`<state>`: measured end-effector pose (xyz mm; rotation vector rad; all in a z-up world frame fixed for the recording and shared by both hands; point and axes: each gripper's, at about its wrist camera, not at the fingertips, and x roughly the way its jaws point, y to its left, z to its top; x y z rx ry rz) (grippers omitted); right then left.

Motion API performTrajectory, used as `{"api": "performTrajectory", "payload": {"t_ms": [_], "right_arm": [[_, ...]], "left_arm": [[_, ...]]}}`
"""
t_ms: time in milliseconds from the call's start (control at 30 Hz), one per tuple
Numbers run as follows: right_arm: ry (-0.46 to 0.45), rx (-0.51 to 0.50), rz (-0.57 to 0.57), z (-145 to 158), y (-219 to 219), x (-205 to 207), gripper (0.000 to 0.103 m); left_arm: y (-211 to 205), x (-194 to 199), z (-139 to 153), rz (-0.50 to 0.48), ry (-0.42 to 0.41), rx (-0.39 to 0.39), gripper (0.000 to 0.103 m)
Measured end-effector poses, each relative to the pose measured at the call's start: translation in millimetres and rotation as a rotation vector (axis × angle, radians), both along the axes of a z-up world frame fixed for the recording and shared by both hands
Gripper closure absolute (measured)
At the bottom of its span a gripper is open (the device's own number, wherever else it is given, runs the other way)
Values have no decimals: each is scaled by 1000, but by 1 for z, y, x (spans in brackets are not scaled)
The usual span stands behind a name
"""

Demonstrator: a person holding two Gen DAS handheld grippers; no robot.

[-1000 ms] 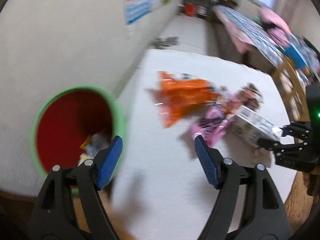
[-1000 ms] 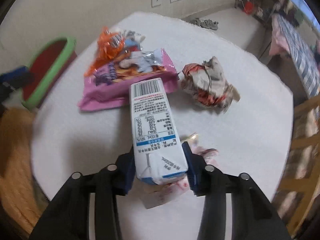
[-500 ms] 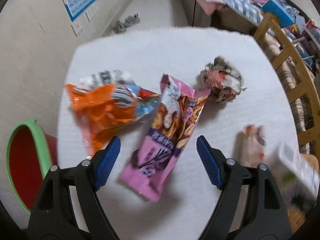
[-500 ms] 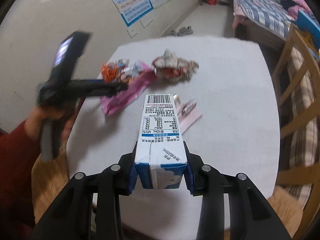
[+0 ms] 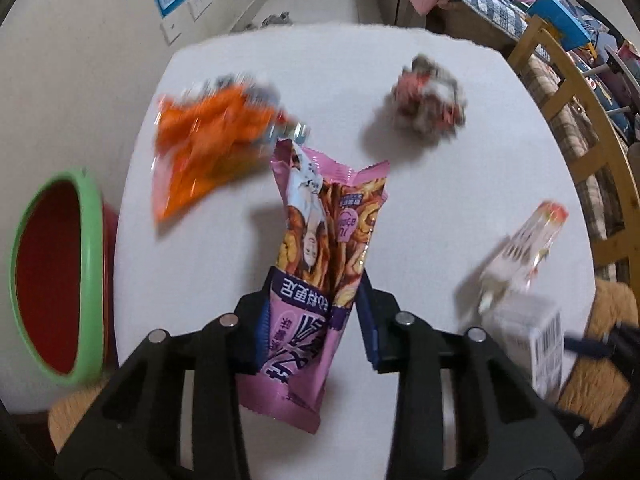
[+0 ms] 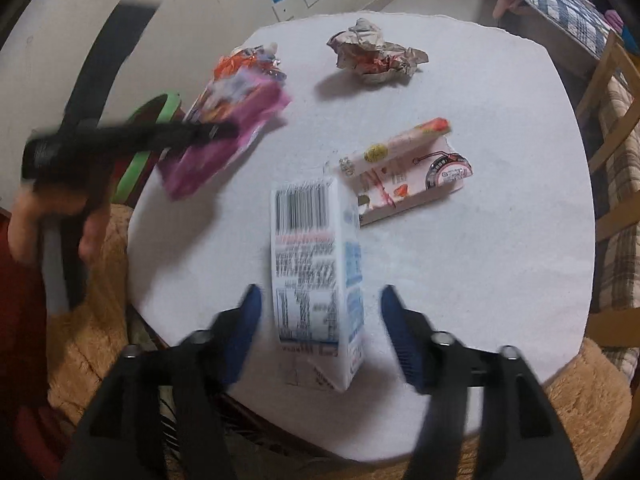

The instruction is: Collect trash

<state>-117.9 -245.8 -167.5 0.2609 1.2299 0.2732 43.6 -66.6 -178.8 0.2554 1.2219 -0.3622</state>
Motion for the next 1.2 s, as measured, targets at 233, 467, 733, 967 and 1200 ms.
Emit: {"api": "performTrajectory", "payload": {"t_ms": [233,467,733,967,1200], "right_arm": [[5,-1,-25,-2,-6,-1,40],[19,11,-30,-11,0,2,40],[34,4,-71,-22,2,5,57],[-44,24,-55,8,7,14,61],[-130,50,-5,42,26,33,61]], "left_arm": [[9,-17,-7,25,8,-4,54],[3,-12,-22,20,29,11,52],[21,-21,-15,92,-21,14,75],[47,-26,37,168,-154,-33,75],[61,-32,73,213,-216,-51,75]]}}
